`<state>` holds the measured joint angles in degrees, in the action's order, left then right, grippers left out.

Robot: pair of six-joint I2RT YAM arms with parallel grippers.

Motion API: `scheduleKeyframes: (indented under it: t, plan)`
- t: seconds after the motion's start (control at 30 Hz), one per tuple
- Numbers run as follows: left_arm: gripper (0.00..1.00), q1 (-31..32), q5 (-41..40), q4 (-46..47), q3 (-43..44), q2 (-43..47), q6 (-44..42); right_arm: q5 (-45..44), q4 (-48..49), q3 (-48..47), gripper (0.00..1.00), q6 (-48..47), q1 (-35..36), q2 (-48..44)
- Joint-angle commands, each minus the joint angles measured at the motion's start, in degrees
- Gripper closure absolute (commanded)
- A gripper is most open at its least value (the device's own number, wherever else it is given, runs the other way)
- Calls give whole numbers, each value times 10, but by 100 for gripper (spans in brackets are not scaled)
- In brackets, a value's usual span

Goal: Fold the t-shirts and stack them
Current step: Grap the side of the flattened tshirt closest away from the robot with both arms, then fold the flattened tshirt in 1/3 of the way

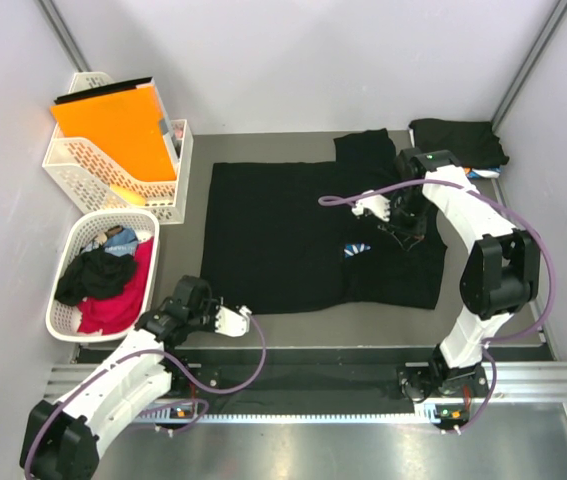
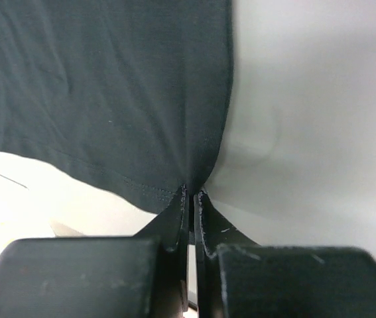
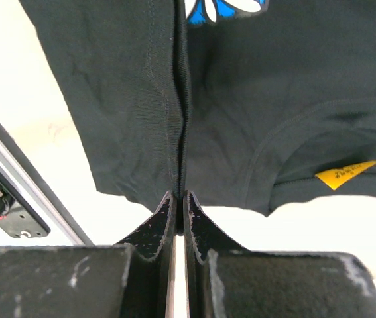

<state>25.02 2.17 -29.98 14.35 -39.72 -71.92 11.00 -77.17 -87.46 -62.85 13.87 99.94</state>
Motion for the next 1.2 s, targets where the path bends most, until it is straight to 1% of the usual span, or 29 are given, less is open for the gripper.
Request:
scheduleKeyframes:
  t: [0.0, 0.1, 0.23, 0.4, 0.6, 0.7, 0.73, 0.8, 0.97, 1.17]
  plan:
    - [100, 0, 14, -74, 48, 22, 10, -28, 24, 8, 100, -3, 3, -36]
    - [100, -1, 8, -77, 84, 29, 3, -64, 61, 31, 100, 4, -2, -67]
    - [100, -1, -1, -51, 139, 3, 32, -101, 95, 64, 100, 13, -8, -120]
    - [100, -1, -8, -28, 217, -84, 55, -119, 149, 93, 100, 42, -11, -175]
    - [100, -5, 2, -3, 285, -160, 38, -142, 202, 120, 100, 65, -21, -241]
    - [100, -16, 10, -2, 312, -189, 18, -185, 249, 172, 100, 42, -26, -288]
    - [100, -22, 13, -2, 318, -196, 7, -207, 278, 203, 100, 32, -27, -315]
    - [100, -42, 21, 9, 331, -213, 1, -220, 298, 228, 100, 9, -35, -344]
    - [100, -81, 24, 33, 343, -245, -23, -212, 307, 248, 100, 6, -75, -354]
    - [100, -85, 35, 51, 340, -257, -24, -199, 336, 235, 100, 27, -80, -343]
